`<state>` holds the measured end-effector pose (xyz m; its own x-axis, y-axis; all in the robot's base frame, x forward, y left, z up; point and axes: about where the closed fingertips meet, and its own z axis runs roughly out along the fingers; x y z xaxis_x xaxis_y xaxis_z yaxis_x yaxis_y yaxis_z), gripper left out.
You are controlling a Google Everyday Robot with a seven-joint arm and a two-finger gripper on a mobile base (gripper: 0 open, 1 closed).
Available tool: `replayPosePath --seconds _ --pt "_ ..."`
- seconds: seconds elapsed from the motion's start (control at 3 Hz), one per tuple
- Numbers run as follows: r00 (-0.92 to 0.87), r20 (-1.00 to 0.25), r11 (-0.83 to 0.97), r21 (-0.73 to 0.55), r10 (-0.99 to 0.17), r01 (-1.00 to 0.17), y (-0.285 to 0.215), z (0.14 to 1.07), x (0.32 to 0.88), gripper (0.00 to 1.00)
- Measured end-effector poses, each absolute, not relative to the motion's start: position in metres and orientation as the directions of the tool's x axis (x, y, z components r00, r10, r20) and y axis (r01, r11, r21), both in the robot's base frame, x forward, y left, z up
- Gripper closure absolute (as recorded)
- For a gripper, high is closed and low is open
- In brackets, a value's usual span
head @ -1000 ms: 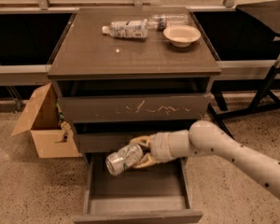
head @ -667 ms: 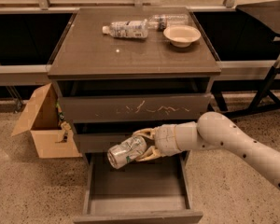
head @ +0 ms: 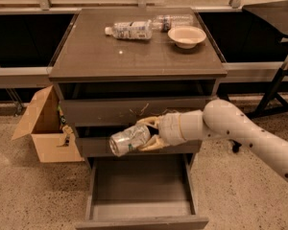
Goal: Pick 7up can from bottom drawer and place on counter
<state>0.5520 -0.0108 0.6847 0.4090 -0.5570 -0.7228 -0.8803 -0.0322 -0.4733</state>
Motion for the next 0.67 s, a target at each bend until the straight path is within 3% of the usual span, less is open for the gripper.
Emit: replayPosePath --seconds 0.67 --pt "0.424 -0.670 -0.013 -0.526 -0.609 -0.850 -0.009 0.787 0.625 1.00"
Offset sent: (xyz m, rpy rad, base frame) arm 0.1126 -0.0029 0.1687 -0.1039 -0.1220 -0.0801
